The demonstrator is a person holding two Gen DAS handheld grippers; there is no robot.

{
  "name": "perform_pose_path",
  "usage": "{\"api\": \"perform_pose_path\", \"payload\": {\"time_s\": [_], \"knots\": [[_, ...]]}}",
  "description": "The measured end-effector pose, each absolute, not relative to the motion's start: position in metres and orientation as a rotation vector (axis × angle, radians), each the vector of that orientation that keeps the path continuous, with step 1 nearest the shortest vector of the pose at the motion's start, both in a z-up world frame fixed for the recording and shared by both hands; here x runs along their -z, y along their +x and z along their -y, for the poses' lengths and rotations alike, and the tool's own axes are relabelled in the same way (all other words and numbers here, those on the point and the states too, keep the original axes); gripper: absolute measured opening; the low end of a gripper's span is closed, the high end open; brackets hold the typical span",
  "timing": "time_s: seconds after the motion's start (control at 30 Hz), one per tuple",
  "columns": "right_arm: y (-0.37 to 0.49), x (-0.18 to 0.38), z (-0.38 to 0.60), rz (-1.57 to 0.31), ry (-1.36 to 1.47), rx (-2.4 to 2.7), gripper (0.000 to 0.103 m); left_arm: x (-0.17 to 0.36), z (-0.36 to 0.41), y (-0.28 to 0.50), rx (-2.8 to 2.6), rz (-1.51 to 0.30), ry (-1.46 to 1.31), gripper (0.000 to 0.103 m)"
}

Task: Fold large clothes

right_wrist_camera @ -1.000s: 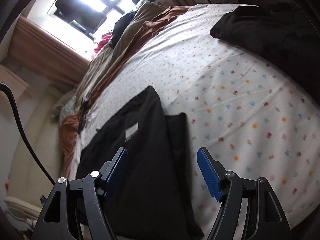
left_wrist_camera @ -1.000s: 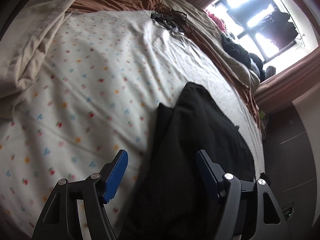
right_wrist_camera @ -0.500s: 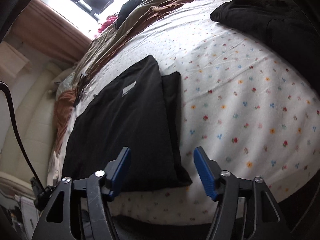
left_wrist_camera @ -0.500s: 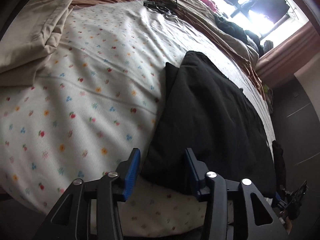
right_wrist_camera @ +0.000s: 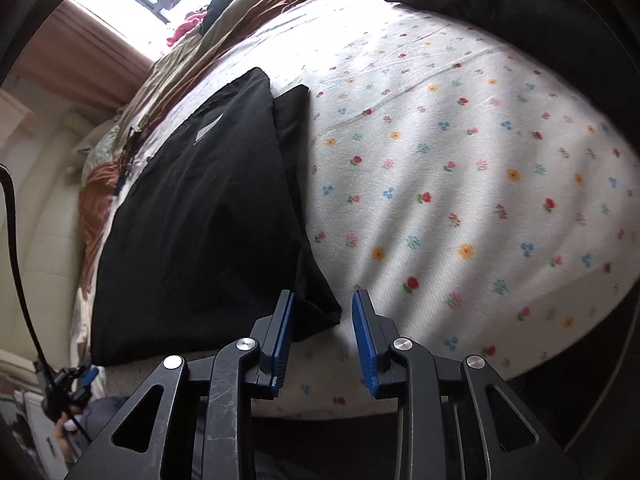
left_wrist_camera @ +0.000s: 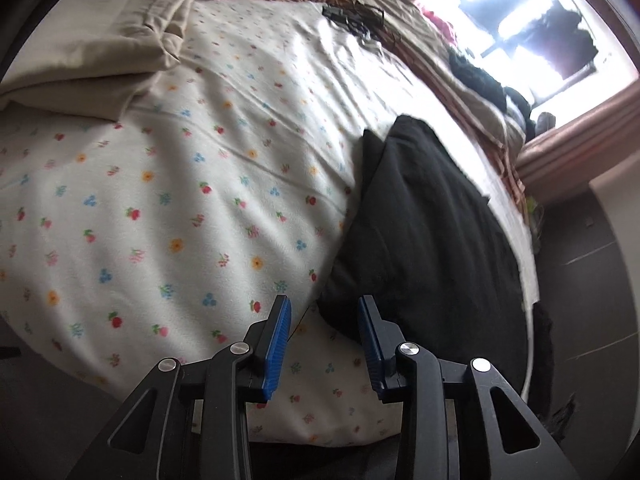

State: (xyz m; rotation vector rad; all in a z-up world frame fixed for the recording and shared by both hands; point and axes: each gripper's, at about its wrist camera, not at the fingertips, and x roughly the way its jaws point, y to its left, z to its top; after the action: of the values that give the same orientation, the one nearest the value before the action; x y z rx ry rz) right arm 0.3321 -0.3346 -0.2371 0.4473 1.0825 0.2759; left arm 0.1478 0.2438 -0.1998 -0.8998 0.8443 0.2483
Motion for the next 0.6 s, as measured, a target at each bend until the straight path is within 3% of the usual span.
{"api": "perform_pose_path", "payload": {"time_s": [0.1, 0.23, 0.4, 0.6], "knots": [[0.326, 0.222, 0.341, -1.063, 0.47, -0.268, 0.029, 0.196, -0.25, 0.142, -0.218, -0.811, -0.969, 0.039], [0.319, 0.187, 0.342, -1.008, 0.455, -0.283, 0.03, 0.198, -0.252, 0.143, -0.157, -0.794, -1.037, 0.058], [0.31, 0.136, 0.314, -0.925, 0.376, -0.313, 0.03, 0.211, -0.25, 0.153, -0.125, -0.803, -1.094, 0.059], [0.305, 0.116, 0.259, -0.926, 0.297, -0.415, 0.03, 0.225, -0.246, 0.165, -0.095, -0.813, -1.142, 0.059]]}}
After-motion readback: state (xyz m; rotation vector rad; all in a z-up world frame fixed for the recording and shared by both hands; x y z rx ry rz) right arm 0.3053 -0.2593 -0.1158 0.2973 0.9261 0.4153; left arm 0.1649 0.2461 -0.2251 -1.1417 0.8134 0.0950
